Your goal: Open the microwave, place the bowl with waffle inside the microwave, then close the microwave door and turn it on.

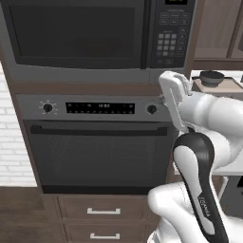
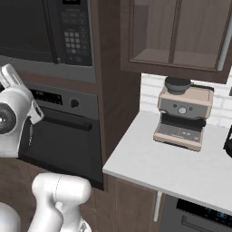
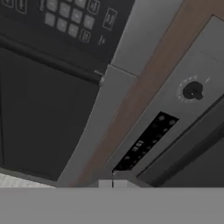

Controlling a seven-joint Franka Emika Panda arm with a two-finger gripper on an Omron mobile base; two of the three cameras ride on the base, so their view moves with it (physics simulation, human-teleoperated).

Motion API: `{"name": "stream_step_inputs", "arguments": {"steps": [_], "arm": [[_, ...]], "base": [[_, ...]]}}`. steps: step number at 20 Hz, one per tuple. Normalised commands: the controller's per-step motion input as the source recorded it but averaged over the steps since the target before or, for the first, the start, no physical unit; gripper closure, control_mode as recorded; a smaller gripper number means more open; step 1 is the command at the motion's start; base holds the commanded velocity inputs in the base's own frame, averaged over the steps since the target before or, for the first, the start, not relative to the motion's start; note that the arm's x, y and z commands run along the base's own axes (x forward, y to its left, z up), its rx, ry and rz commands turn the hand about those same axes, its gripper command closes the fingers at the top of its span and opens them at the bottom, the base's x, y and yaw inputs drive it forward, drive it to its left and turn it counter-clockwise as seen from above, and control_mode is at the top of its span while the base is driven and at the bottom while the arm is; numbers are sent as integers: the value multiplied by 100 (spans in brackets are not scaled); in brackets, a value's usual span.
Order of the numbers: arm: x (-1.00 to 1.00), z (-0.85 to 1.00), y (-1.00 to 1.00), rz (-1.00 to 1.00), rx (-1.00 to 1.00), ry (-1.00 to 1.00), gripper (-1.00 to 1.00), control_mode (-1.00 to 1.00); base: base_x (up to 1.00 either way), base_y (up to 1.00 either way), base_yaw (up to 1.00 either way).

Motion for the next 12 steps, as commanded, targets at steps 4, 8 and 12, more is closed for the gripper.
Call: {"name": "stream_step_inputs", "arguments": {"steps": [4, 8, 12], "arm": [[-100, 52, -56, 16, 18, -12, 100, -100], [-100, 16, -31, 1, 19, -33, 100, -100], [-66, 21, -38, 0, 22, -17, 100, -100]], "base": [[0, 0, 0], [0, 0, 0], [0, 0, 0]]}}
